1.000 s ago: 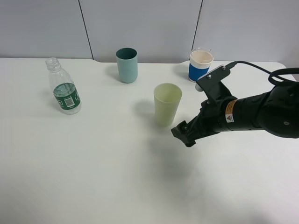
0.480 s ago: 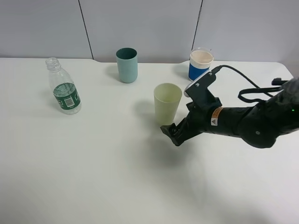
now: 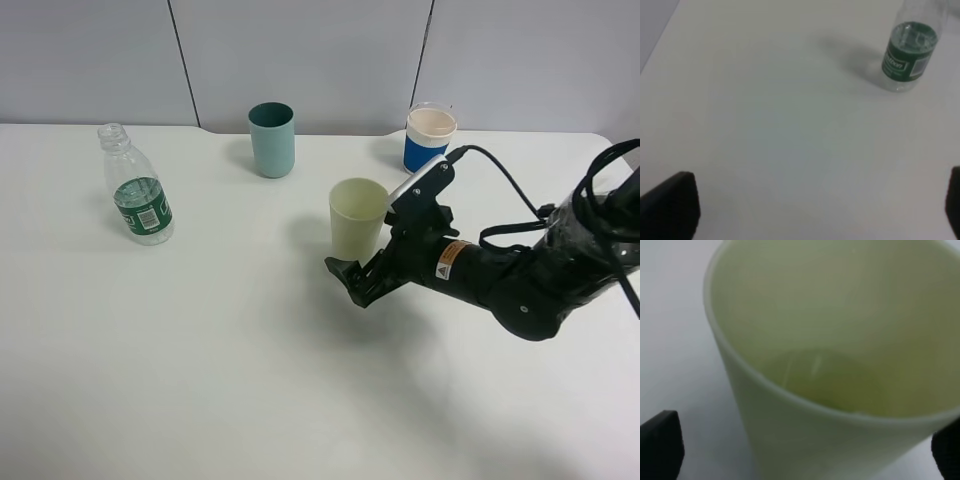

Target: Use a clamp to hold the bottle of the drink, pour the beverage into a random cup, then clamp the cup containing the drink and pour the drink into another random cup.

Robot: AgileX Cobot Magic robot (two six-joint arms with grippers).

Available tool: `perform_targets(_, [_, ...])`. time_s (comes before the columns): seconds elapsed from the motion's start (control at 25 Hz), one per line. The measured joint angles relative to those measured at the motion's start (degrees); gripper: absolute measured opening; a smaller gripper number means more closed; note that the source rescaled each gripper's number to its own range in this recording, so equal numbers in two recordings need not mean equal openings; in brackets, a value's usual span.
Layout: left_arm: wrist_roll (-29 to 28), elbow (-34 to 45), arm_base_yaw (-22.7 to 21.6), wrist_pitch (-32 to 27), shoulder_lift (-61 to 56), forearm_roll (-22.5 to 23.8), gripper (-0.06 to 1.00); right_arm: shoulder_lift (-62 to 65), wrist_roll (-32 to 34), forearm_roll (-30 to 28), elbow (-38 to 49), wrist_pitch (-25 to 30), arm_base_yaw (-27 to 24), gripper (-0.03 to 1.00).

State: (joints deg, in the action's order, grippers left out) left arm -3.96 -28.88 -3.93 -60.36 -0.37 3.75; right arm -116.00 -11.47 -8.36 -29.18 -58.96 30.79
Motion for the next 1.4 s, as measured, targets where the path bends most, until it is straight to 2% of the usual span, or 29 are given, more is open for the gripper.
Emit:
perform_targets(0.12, [0.0,0.0,0.0,0.0,0.0,0.0,1.0,-2.13,-0.37,-0.91,0.0,-6.05,0.0,1.0])
perform_targets(0.28, [0.0,0.0,0.0,0.0,0.0,0.0,1.0,-4.86,-0.95,-0.97,0.0,-9.71,0.0,1.0])
perform_targets(1.4, [0.0,0.0,0.0,0.0,0.0,0.0,1.0,-8.03,-2.4,-2.04,-3.14,-10.08,0.0,1.0])
